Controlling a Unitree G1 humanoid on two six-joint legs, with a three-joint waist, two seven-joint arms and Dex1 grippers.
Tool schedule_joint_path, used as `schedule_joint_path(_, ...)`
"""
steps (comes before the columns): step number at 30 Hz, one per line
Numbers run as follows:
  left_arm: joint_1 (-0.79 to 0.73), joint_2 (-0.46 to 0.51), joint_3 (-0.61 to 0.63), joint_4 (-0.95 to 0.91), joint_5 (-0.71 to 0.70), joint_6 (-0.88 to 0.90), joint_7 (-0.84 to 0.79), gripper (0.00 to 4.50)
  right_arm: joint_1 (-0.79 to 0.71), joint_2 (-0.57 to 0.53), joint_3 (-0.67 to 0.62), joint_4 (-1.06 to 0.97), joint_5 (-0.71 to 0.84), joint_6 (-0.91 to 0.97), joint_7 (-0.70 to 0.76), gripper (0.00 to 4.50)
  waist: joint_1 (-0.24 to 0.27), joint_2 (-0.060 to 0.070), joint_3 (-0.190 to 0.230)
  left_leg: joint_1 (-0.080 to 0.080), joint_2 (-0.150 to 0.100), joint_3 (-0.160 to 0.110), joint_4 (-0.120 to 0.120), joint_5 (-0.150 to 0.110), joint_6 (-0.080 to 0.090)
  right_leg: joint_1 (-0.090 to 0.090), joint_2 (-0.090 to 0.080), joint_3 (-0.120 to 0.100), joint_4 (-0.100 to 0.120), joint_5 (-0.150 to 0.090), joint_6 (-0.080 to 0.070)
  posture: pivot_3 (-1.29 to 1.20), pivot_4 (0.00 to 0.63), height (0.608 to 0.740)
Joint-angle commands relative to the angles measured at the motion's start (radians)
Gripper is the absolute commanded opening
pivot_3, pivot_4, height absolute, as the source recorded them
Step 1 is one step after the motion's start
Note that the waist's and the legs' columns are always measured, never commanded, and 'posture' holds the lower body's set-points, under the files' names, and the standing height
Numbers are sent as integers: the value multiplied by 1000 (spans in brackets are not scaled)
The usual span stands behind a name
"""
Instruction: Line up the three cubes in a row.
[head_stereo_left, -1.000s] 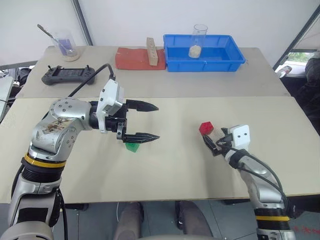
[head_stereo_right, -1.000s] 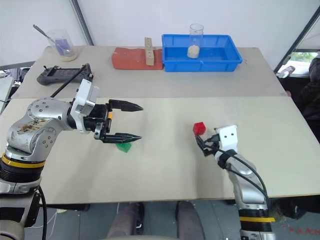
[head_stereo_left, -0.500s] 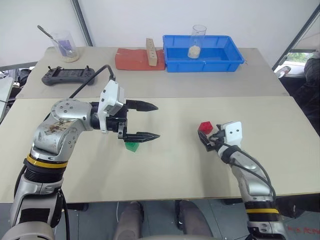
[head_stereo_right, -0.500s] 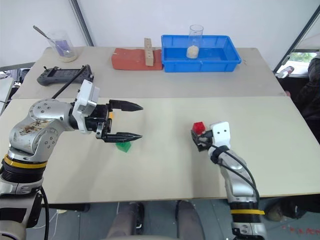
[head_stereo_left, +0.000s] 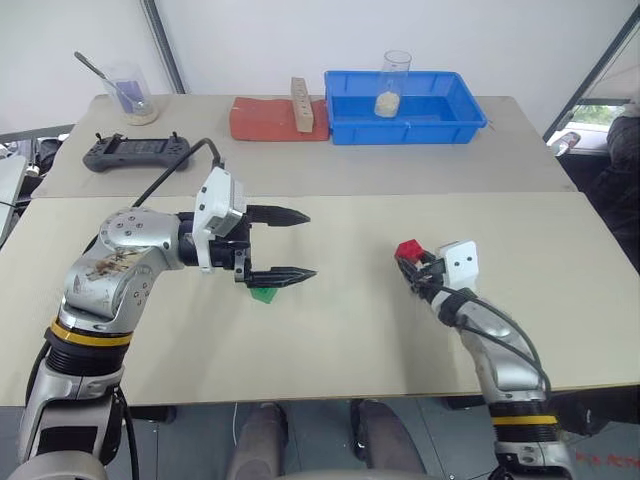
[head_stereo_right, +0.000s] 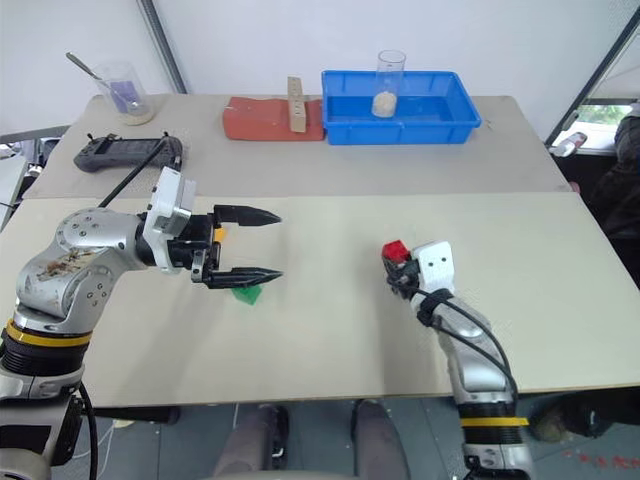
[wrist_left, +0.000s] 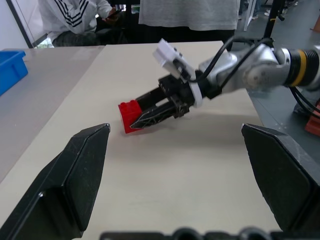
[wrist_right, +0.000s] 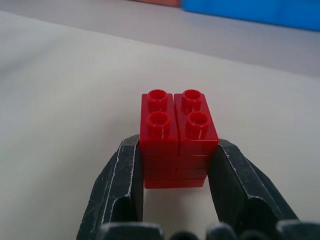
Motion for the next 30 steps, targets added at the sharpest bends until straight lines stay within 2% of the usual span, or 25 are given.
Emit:
schedule_joint_path(1, 30, 18, 39, -11, 0, -58, -34, 4500, -88, -62, 69, -18, 96, 11, 258, 1428, -2, 0, 0, 0, 0, 0, 0, 0, 0, 0, 0, 0, 0, 0, 0, 0, 150, 740)
schedule_joint_path(4, 76, 26, 51, 11, 20, -117, -58, 4500, -175, -103, 143, 66, 121, -14, 465, 1428, -4, 0, 0, 3, 0, 0, 0, 0, 0, 1, 1, 1, 1, 0, -1, 0, 150, 740)
schedule_joint_path(7, 153, 39, 77, -5, 31, -153, -56, 4500, -249, -114, 195, 173, 107, -75, 605, 1428, 0, 0, 0, 3, 1, 0, 0, 0, 0, 1, 2, 1, 1, -1, -3, 0, 150, 740)
schedule_joint_path(13, 355, 72, 170, -133, -10, -144, -24, 4500, -311, -140, 239, 299, 86, -157, 786, 1428, 6, 0, 0, 1, 0, 1, 0, 0, 0, 0, 0, 1, 0, 1, 1, 0, 150, 740)
schedule_joint_path(20, 487, 77, 234, -246, -38, -118, 34, 4500, -357, -131, 255, 374, 69, -195, 887, 1428, 8, 0, 0, 3, 0, 1, 1, 0, 0, 1, 0, 1, 1, -1, -3, 0, 150, 740)
schedule_joint_path(30, 597, 91, 264, -309, -49, -121, 57, 4500, -390, -87, 260, 491, 26, -285, 902, 1428, 6, 0, 0, 5, 1, 1, 0, 0, -1, 1, 1, 1, 2, -1, -5, 0, 150, 740)
